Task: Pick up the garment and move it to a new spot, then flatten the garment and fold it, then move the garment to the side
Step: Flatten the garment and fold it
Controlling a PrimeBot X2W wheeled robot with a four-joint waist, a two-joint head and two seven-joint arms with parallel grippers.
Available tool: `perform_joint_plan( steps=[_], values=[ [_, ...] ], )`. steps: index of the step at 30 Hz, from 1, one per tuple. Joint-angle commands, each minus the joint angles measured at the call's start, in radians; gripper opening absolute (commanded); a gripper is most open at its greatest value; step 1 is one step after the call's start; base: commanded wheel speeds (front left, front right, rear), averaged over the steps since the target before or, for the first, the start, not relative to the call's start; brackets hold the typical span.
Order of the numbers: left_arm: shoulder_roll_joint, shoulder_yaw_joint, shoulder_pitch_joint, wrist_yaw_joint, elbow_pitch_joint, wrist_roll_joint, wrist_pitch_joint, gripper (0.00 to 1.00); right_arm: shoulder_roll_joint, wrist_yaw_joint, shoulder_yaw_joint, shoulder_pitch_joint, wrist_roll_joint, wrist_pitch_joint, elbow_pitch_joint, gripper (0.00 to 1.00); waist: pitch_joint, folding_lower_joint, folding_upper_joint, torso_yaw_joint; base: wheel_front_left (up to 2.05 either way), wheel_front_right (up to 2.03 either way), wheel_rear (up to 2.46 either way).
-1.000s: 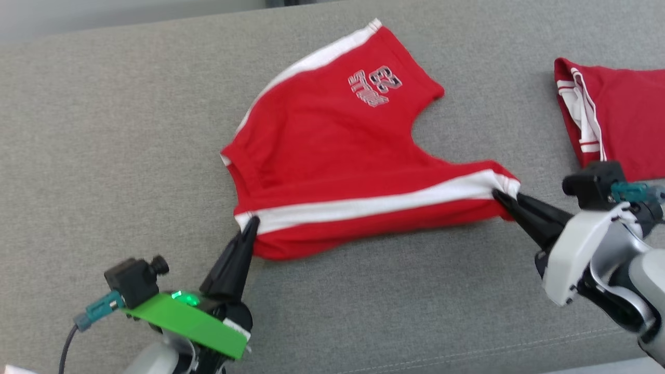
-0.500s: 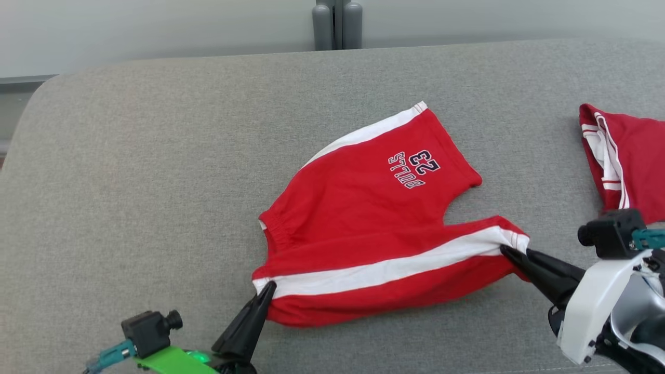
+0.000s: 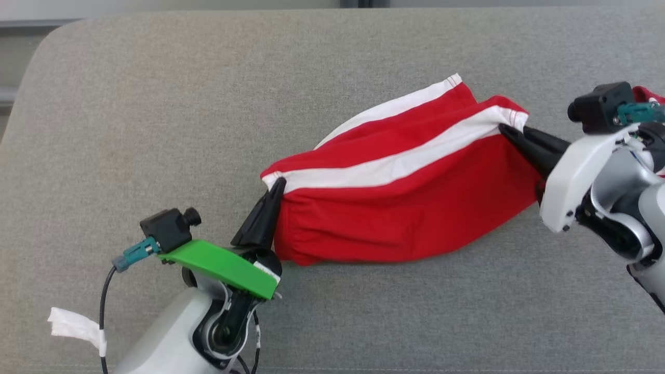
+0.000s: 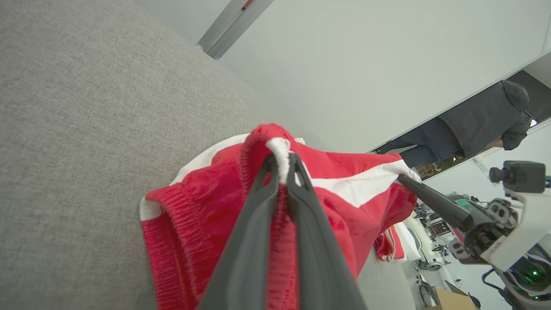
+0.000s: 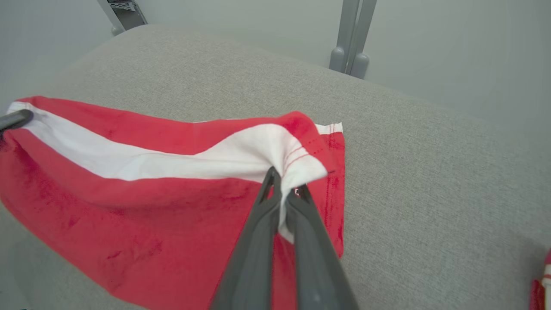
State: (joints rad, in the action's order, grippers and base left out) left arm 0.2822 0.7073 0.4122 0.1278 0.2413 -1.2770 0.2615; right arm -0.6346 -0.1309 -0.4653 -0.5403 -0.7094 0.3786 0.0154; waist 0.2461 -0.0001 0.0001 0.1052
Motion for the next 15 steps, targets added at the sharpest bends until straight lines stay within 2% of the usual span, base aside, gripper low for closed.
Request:
perform_joint_plan(
  steps=[1, 9, 14, 15],
  values=[
    [-0.015, -0.018, 0.038, 0.004, 0.036, 0.008, 0.003, 0.00, 0.005, 0.000, -0.024, -0.054, -0.006, -0.016, 0.047, 0.00, 0.064, 0.0001, -0.0001, 0.033, 0.00, 0.00, 0.00],
    [-0.137, -0.069, 0.136, 0.004, 0.149, 0.082, 0.002, 0.00, 0.019, 0.000, -0.125, -0.278, -0.019, -0.080, 0.285, 0.00, 0.159, 0.0001, -0.0001, 0.082, 0.00, 0.00, 0.00],
    [-0.176, -0.080, 0.162, 0.004, 0.170, 0.108, 0.002, 0.00, 0.043, 0.000, -0.159, -0.355, -0.028, -0.111, 0.407, 0.00, 0.190, 0.0001, -0.0001, 0.100, 0.00, 0.00, 0.00],
    [-0.183, -0.085, 0.166, 0.004, 0.174, 0.113, 0.002, 0.25, 0.050, 0.000, -0.166, -0.368, -0.030, -0.114, 0.430, 0.04, 0.193, 0.0001, -0.0001, 0.101, 0.00, 0.00, 0.00]
  ],
)
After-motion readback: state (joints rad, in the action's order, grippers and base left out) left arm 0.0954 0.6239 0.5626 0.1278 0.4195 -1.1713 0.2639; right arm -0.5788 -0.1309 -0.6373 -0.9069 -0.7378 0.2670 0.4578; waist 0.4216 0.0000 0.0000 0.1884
